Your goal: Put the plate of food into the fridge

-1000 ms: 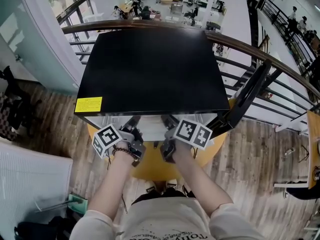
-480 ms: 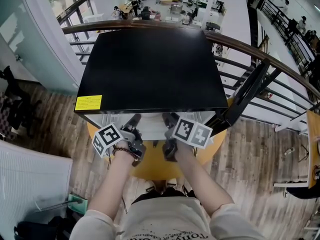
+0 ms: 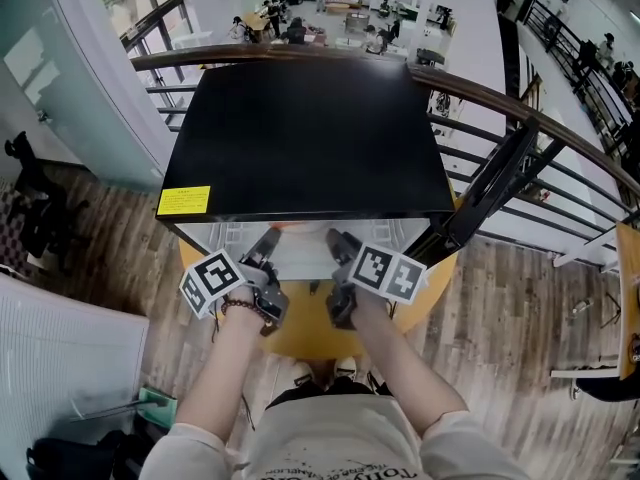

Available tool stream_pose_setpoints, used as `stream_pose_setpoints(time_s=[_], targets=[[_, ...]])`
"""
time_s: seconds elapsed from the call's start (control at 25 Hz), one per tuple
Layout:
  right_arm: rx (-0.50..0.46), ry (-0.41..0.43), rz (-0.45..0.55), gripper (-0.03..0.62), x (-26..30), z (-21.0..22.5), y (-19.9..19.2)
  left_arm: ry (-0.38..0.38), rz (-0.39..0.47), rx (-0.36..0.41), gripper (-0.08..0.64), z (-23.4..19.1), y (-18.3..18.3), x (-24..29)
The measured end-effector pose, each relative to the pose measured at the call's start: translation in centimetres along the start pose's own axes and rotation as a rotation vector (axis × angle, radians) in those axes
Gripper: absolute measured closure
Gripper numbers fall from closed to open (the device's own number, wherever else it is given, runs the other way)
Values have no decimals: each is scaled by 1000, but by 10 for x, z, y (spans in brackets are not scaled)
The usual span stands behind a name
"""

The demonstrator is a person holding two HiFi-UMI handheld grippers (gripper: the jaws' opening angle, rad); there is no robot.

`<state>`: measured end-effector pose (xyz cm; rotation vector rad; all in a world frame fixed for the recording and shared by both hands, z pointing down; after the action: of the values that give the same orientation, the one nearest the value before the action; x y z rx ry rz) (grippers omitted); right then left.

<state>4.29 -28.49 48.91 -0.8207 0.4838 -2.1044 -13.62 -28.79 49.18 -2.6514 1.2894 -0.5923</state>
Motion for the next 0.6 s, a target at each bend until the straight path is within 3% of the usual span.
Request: stream_pose_setpoints(time_s=[0.16, 0.36, 0.48, 0.6], targets=[[-18, 24, 4, 454, -11, -2, -5, -5, 4, 35, 373, 0, -8, -11], [-106, 30, 1, 456, -32, -2, -18, 14, 1, 221, 376, 2, -27, -32], [-213, 28, 8, 528, -45, -2, -28, 28, -9, 327, 449, 1, -39, -46], [-326, 27, 12, 546, -57, -2, -37, 42, -22, 462, 512, 2, -52, -56]])
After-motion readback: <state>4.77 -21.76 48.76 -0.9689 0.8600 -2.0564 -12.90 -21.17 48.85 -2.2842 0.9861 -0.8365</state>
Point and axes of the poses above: the fingertips, and each gripper's own axes: x forward along the fingers, z to its right, y out of its top, the point moved 4 cm from there along -x, backward along the fingers, and after that the axes turned 2 degrees about y, right-handed, at the moved point
